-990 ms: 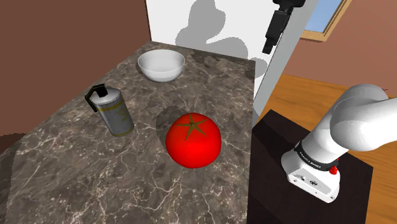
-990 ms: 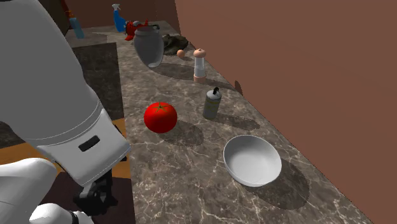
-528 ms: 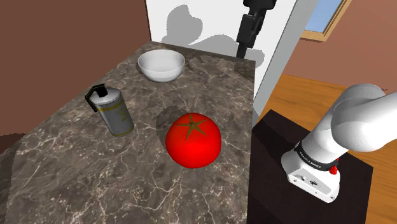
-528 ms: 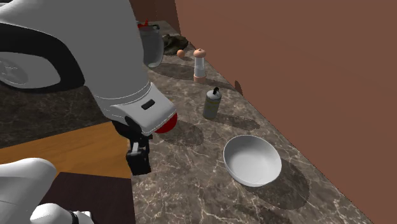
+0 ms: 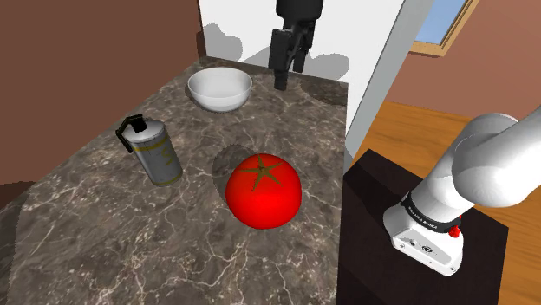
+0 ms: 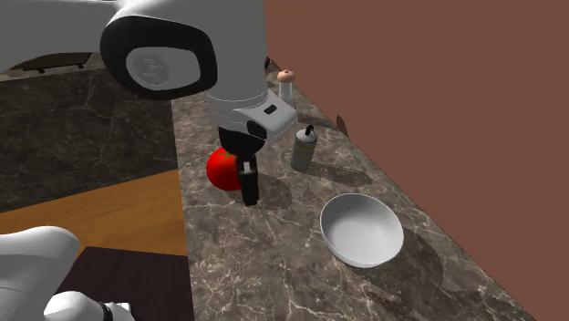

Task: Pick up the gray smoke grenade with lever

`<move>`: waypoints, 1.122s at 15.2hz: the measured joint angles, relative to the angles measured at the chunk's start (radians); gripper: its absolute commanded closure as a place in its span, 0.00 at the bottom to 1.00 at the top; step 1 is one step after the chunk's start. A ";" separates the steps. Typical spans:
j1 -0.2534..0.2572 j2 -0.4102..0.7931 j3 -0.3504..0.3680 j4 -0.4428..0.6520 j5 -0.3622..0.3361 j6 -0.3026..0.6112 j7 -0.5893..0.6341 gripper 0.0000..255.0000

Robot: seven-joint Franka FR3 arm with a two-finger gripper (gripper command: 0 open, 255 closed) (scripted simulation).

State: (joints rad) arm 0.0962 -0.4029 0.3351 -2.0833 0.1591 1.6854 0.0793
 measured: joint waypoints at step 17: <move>0.184 0.692 0.242 0.673 -0.321 -0.064 0.354 0.00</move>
State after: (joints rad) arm 0.2798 0.2895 0.5771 -1.4098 -0.1619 1.6212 0.4337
